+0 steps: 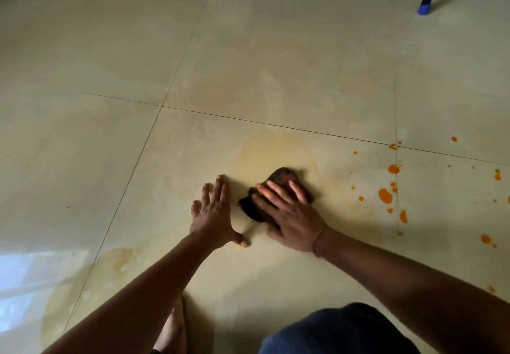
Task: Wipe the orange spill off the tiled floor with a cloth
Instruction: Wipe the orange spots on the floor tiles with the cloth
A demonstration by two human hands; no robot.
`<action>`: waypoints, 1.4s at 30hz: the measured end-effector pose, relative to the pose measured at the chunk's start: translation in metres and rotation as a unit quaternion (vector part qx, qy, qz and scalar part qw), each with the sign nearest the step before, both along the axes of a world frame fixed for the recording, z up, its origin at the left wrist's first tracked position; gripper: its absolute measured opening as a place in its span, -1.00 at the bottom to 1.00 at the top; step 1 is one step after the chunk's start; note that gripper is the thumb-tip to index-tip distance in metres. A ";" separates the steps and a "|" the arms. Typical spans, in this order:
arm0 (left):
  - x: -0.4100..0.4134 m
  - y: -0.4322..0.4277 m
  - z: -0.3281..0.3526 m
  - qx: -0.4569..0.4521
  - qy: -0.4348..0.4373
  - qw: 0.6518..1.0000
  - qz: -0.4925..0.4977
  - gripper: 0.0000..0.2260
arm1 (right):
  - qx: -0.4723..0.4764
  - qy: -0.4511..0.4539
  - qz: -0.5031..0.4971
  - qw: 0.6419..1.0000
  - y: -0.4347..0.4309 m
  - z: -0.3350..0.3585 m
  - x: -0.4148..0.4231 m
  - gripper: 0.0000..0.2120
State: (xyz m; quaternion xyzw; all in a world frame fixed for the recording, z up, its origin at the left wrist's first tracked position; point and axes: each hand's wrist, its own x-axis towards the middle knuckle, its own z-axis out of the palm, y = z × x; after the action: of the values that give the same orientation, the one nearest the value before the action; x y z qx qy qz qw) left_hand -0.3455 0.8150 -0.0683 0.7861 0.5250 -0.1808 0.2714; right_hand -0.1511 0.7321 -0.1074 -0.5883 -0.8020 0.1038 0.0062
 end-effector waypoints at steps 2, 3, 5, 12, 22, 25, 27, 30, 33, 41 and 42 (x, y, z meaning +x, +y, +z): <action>0.002 0.001 0.002 0.004 0.012 1.000 -0.007 0.39 | 0.000 -0.033 -0.110 0.993 0.016 -0.002 0.035 -0.34; 0.003 0.001 0.003 0.013 0.018 1.000 -0.010 0.40 | -0.006 -0.033 -0.201 0.979 0.032 0.002 0.049 -0.34; 0.013 0.001 0.005 0.026 0.028 0.999 -0.028 0.36 | 0.012 -0.017 -0.287 0.958 0.026 0.006 0.052 -0.32; 0.108 -0.019 0.017 0.026 -0.043 0.986 -0.162 0.27 | -0.018 -0.055 -0.275 0.960 -0.069 0.008 0.082 -0.33; 0.198 -0.032 0.006 -0.002 0.027 0.971 -0.239 0.31 | -0.033 -0.062 -0.360 0.930 -0.157 0.004 0.127 -0.30; 0.198 -0.033 0.002 0.000 0.040 0.969 -0.244 0.31 | -0.029 -0.056 -0.466 0.883 -0.093 0.005 0.164 -0.32; 0.198 -0.033 -0.001 0.002 0.044 0.968 -0.249 0.31 | -0.024 -0.046 -0.459 0.887 -0.090 0.004 0.152 -0.30; 0.197 -0.032 0.001 0.024 0.027 0.968 -0.247 0.30 | -0.034 -0.042 -0.326 0.944 -0.171 0.007 0.106 -0.29; 0.198 -0.017 0.003 0.045 0.019 0.971 -0.236 0.30 | -0.014 -0.030 -0.368 0.929 -0.178 0.005 0.150 -0.32; 0.207 0.014 -0.003 0.005 0.053 0.972 -0.230 0.40 | 0.002 -0.023 -0.339 0.941 -0.071 0.001 0.131 -0.29; 0.206 0.015 -0.003 0.005 0.047 0.972 -0.229 0.40 | -0.006 -0.016 -0.310 0.951 -0.103 0.005 0.121 -0.28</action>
State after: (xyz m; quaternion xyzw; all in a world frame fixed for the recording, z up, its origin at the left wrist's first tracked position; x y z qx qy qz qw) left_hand -0.1396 0.8296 -0.0712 0.8773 0.3442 -0.2720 0.1945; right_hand -0.0300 0.6288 -0.1020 -0.8095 -0.5795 0.0924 0.0219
